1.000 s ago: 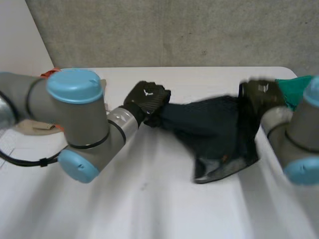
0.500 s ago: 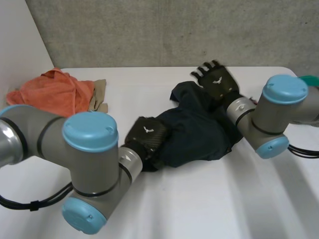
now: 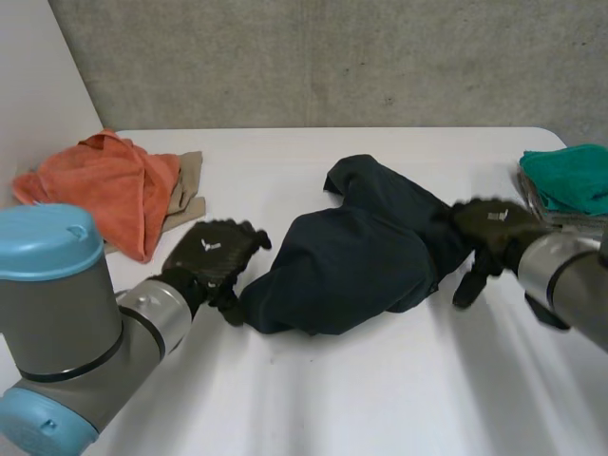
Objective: Fold the laundry.
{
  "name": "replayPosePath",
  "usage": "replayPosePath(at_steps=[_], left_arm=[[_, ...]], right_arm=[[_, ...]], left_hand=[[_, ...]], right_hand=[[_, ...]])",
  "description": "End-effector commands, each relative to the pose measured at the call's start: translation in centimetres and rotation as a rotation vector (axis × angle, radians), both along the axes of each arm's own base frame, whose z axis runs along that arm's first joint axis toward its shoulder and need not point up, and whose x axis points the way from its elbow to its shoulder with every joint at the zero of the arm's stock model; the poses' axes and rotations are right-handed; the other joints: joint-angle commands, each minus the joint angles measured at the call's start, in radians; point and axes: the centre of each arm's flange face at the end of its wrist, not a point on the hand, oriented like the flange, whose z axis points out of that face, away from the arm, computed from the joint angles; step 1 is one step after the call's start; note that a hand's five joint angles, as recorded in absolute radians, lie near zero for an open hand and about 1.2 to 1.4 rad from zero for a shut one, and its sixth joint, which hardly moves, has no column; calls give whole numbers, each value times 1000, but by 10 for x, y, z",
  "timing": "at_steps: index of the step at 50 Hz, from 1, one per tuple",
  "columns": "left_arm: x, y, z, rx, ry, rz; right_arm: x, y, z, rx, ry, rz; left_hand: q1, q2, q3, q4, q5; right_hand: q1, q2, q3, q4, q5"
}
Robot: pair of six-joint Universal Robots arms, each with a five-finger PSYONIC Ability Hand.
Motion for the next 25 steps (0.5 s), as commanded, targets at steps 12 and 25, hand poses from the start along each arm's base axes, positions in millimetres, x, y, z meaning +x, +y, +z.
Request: replayPosePath(at_steps=[12,25], left_arm=[[-19,-16,-50,80,-1,-105],[-10,-6,28,-151,86,-32]], right_arm=[[27,-22,-77,-45,-175,-16],[28,-38,-18,-287,-143,-61]], left_hand=[[748,761,755,768,776],[1036,1050,1044,1057,1065]], right_hand=[[202,216,216,214,204],[1174,1188,1187,1186,1176]])
